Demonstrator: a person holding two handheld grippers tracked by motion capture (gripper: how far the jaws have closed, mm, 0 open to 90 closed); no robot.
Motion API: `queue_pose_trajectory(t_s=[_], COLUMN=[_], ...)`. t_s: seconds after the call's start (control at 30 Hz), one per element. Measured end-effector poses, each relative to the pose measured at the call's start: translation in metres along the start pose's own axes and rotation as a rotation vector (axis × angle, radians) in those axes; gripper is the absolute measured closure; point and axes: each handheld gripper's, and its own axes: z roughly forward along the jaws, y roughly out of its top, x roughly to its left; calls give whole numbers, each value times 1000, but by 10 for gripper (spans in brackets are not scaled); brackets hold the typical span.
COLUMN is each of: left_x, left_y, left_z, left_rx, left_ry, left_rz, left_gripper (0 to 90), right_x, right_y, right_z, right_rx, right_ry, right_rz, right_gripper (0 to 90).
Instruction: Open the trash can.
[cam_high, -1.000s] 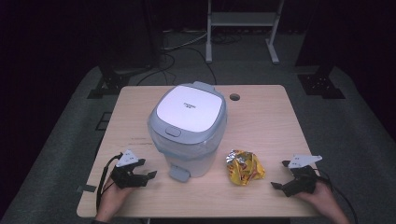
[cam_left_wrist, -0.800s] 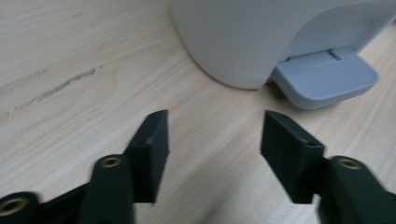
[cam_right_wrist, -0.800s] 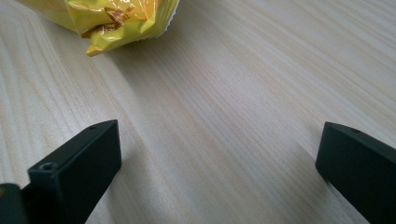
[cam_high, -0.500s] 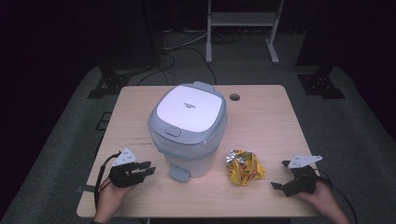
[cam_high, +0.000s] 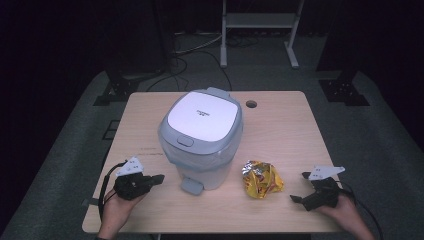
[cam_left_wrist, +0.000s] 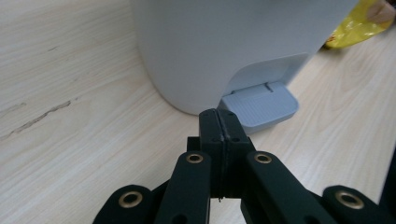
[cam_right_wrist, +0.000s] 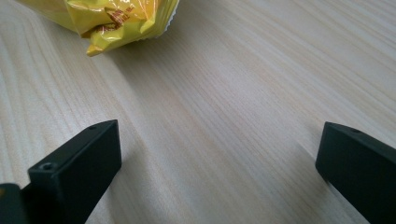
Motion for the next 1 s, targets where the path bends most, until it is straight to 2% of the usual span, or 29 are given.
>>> queue_pose_trajectory(t_s=[0.43,0.63,1.0], left_x=[-8,-11,-18], left_y=[16,25,46], left_z=[-17,-25,-49], left_rx=[-29,-33,-88], left_ry=[-54,-66,-88], left_rz=[12,14,20], left_gripper=[900,900,900], right_x=[0,0,0], right_y=[0,0,0], right_z=[0,0,0], right_rx=[1,0,0], right_ry=[0,0,0], right_rz=[0,-1,-1], right_gripper=[0,0,0])
